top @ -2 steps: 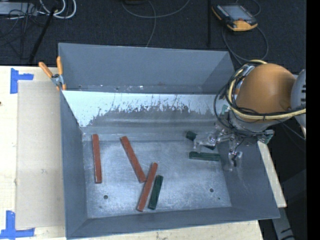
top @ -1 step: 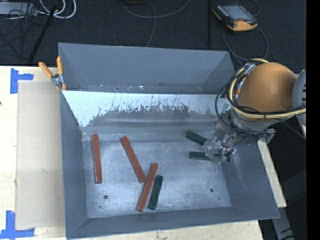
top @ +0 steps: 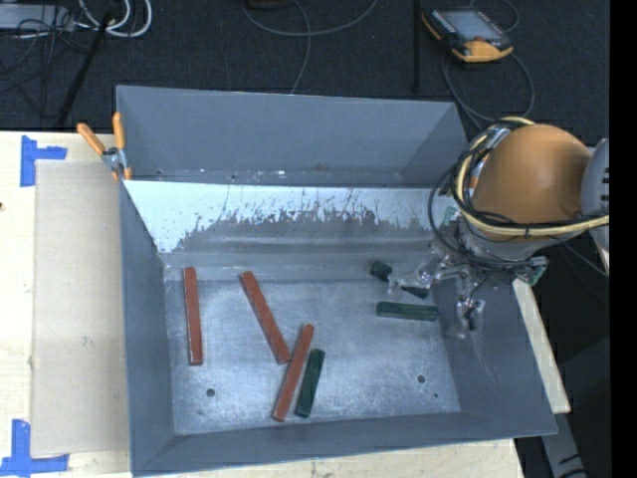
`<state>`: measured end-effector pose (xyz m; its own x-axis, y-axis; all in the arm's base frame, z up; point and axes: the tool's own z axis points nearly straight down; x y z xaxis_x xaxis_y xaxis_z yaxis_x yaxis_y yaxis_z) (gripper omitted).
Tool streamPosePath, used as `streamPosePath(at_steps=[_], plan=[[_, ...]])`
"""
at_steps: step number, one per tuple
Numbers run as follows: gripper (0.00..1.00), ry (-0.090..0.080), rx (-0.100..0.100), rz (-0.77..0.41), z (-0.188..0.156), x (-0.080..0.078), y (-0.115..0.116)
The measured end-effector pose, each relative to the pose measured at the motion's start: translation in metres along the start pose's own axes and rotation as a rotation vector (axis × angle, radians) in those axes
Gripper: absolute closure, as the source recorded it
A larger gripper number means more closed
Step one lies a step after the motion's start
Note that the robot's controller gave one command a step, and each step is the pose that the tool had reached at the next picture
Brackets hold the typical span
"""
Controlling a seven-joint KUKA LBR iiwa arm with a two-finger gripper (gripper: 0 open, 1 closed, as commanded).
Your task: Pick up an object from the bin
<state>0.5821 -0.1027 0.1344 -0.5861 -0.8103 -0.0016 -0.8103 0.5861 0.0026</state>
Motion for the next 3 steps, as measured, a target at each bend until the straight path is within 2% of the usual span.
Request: streamPosePath(at_steps=[1,2,3], plan=[[0.00,0.000,0.000,-0.047,0.069,-0.015,-0.036],[1.00,0.000,0.001,-0.044,0.065,-0.015,-0.037],[1.00,-0.004,0.010,-0.030,-0.090,-0.015,-0.021]])
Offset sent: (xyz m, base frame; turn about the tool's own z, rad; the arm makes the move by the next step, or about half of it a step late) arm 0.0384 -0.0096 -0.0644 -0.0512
